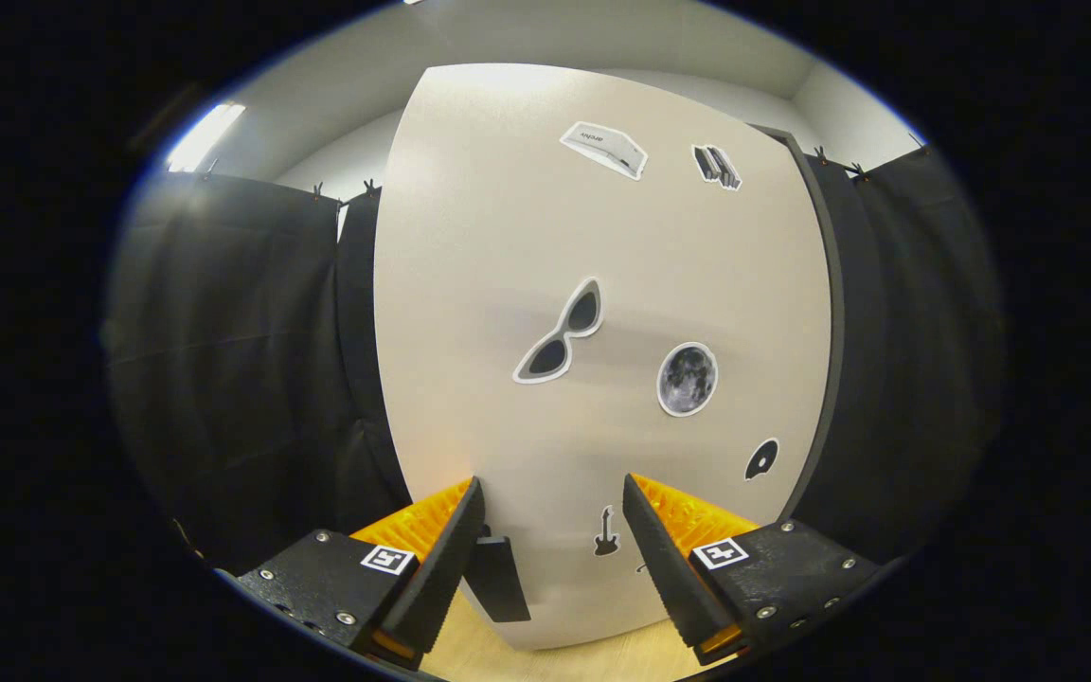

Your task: Open the shoe cabinet door, grab the shoes and put them into the shoe cabinet, then close the shoe cabinet door.

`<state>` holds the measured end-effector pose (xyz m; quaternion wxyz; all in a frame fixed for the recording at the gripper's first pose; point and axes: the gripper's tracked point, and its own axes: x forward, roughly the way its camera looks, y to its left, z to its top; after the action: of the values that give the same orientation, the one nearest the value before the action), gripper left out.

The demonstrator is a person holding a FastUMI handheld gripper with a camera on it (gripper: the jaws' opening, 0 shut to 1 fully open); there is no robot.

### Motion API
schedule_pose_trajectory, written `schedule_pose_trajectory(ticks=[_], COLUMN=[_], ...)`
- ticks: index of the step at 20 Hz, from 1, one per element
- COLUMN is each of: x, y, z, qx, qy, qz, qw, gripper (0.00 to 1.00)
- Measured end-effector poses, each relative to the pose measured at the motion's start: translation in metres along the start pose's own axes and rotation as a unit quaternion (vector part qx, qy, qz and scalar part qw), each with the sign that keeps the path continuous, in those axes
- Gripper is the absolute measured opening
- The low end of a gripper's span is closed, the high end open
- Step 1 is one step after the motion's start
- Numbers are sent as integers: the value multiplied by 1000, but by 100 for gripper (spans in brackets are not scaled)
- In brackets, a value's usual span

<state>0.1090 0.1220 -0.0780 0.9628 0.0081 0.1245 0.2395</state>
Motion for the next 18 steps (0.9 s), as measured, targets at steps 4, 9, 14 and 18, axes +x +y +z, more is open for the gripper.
schedule_pose_trajectory(ticks=[4,9,14,18], x=[32,63,88,94], y=[5,8,6,8], z=[1,2,7,7], qx=[13,29,28,20], qy=[-6,-13,-18,-21], qz=[-8,-19,-49,-74], qw=[1000,999,998,997], gripper=[92,92,92,93])
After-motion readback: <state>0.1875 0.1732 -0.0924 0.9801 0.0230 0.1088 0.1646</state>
